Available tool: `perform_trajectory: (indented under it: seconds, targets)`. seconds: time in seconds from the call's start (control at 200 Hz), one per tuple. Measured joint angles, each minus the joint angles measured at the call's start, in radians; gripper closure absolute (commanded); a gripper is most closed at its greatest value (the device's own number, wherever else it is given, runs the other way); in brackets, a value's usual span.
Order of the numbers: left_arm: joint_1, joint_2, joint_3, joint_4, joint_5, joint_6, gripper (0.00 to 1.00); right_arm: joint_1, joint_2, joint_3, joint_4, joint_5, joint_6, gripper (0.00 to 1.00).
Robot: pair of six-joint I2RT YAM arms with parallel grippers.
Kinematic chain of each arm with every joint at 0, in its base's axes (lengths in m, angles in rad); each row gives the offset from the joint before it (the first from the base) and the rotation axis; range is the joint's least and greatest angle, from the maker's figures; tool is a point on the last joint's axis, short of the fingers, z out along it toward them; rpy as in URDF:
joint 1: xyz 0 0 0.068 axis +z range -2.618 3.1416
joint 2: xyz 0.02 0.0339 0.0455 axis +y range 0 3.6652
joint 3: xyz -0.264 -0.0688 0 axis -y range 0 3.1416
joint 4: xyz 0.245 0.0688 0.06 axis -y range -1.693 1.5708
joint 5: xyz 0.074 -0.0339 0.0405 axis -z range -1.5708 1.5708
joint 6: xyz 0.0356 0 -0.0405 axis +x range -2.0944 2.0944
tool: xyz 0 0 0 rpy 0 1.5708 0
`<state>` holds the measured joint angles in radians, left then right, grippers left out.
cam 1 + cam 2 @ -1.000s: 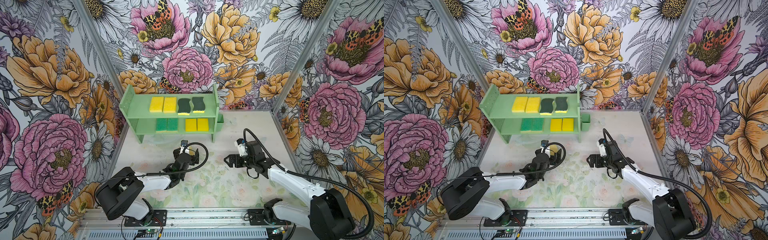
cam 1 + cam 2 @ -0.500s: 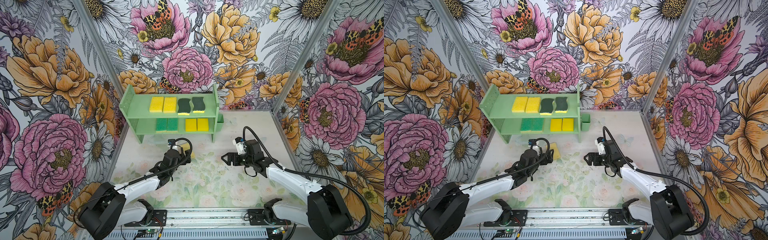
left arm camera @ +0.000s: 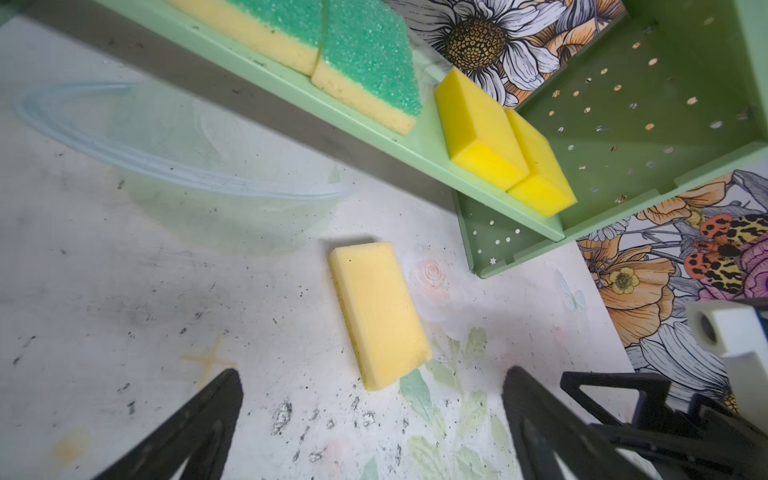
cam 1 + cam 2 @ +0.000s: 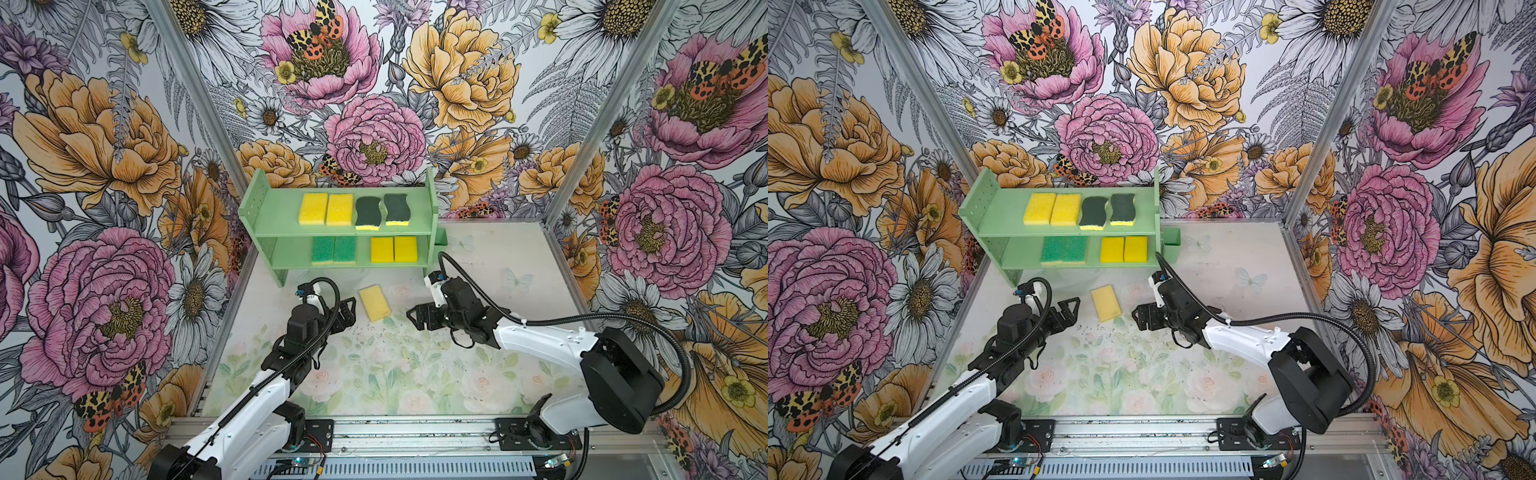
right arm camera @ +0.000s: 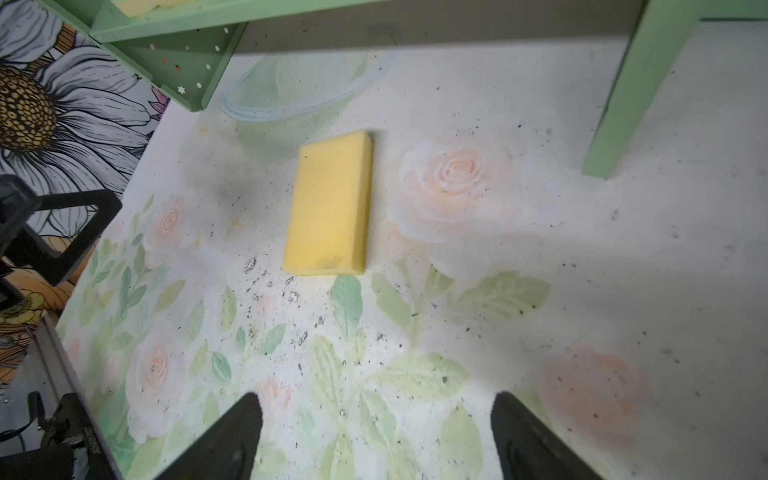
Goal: Place and organize the cleaning sponges onto the shelf
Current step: 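Withdraw the left gripper while the right gripper moves over the yellow sponge, then lower the right gripper onto the yellow sponge and close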
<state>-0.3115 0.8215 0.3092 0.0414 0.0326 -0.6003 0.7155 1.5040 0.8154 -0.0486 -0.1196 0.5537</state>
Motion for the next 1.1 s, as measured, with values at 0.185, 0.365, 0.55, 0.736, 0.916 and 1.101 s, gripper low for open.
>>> perform_trajectory:
  seconds: [0.185,0.365,0.55,0.736,0.916,1.101]
  targets:
    - [0.053,-0.029,-0.029,-0.024,0.067,-0.004,0.01,0.059,0.149,0.093,0.002,0.121,0.015,0.13]
    - [0.060,-0.039,-0.029,-0.031,0.106,-0.003,0.01,0.113,0.238,0.175,0.001,0.188,0.018,0.14]
    - [0.089,-0.072,-0.046,-0.046,0.132,-0.003,0.01,0.159,0.307,0.258,0.001,0.217,0.014,0.11]
    - [0.135,-0.116,-0.059,-0.063,0.162,-0.003,0.01,0.183,0.365,0.321,-0.015,0.238,-0.012,0.00]
    - [0.166,-0.128,-0.063,-0.064,0.191,-0.003,0.01,0.194,0.426,0.370,-0.029,0.255,-0.031,0.00]
    - [0.171,-0.128,-0.063,-0.063,0.209,-0.003,0.01,0.198,0.472,0.398,-0.048,0.264,-0.050,0.00]
